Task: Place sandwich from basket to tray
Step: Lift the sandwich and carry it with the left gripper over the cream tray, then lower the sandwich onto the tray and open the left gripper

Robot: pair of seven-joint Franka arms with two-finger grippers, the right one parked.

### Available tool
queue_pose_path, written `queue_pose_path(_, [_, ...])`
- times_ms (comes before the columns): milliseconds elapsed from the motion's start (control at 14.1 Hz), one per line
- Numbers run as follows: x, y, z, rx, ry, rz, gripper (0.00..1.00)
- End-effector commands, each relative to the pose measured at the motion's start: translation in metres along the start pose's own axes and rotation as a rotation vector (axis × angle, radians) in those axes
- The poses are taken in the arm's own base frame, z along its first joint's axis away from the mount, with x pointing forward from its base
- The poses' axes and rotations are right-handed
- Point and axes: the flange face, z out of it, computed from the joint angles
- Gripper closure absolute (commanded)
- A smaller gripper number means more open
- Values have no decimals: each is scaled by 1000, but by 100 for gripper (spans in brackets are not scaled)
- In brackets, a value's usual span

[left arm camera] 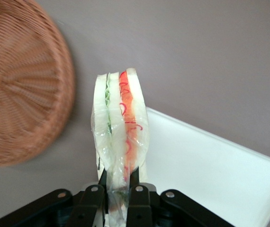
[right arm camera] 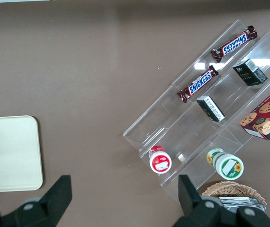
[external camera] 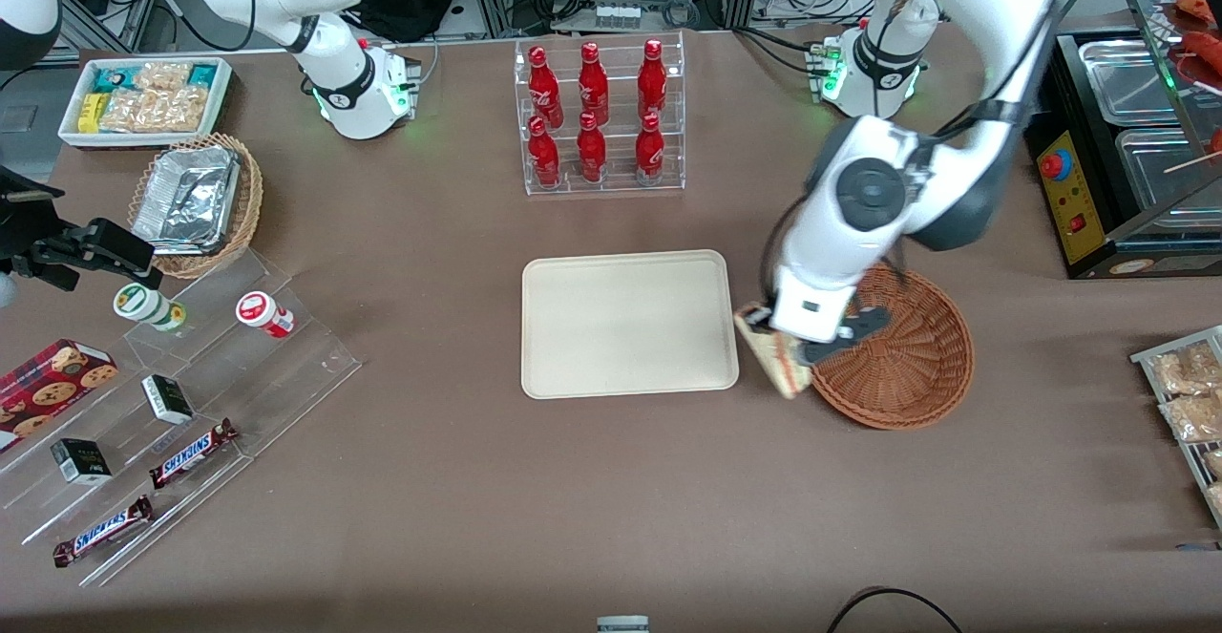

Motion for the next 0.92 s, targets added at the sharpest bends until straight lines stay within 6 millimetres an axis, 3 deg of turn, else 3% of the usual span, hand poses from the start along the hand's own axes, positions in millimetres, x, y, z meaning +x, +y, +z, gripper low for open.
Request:
queue_pose_path(0, [-31,55,21,-2,-13,55,88])
queue_pose_path(213, [-80,89,51,-9,-29,137,87])
queue_pose_path(496, [-113,120,95,-114,-11,190,87])
queue_pose_path(638, [-130,125,108,-103,-21,220,87])
queue_pose_path(850, [-136,120,117,-50,19,288,87])
